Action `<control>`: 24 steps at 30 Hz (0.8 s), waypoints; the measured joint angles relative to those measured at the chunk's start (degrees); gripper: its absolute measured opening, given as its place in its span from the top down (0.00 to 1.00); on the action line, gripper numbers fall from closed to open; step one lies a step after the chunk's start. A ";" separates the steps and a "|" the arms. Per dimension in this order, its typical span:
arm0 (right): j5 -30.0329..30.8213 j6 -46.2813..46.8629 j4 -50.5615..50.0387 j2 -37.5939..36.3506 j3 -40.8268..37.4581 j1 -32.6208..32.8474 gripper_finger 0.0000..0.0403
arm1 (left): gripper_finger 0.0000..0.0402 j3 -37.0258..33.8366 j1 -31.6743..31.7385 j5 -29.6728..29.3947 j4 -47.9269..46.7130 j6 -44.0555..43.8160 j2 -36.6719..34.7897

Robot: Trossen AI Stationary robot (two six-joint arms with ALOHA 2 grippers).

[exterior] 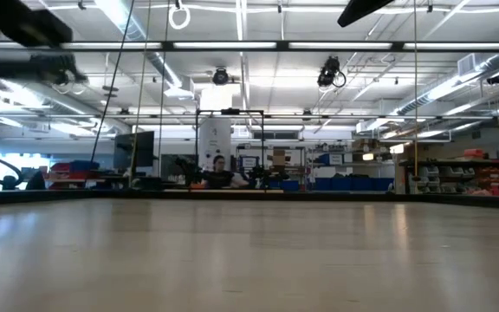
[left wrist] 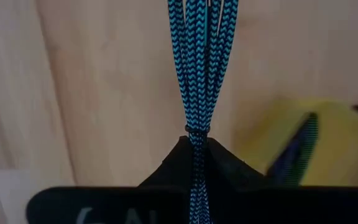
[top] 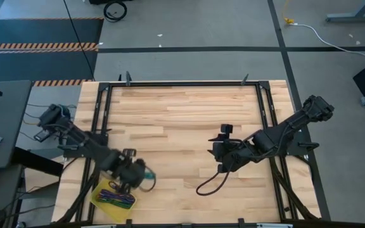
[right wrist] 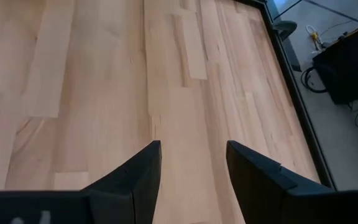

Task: Pick and place USB-C Cables
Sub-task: Put the black charger cable into the yellow bin

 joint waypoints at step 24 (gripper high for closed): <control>-0.19 -1.73 0.32 0.00 0.00 -0.37 0.53 | 0.94 1.79 -31.49 -7.39 -2.13 -20.02 7.56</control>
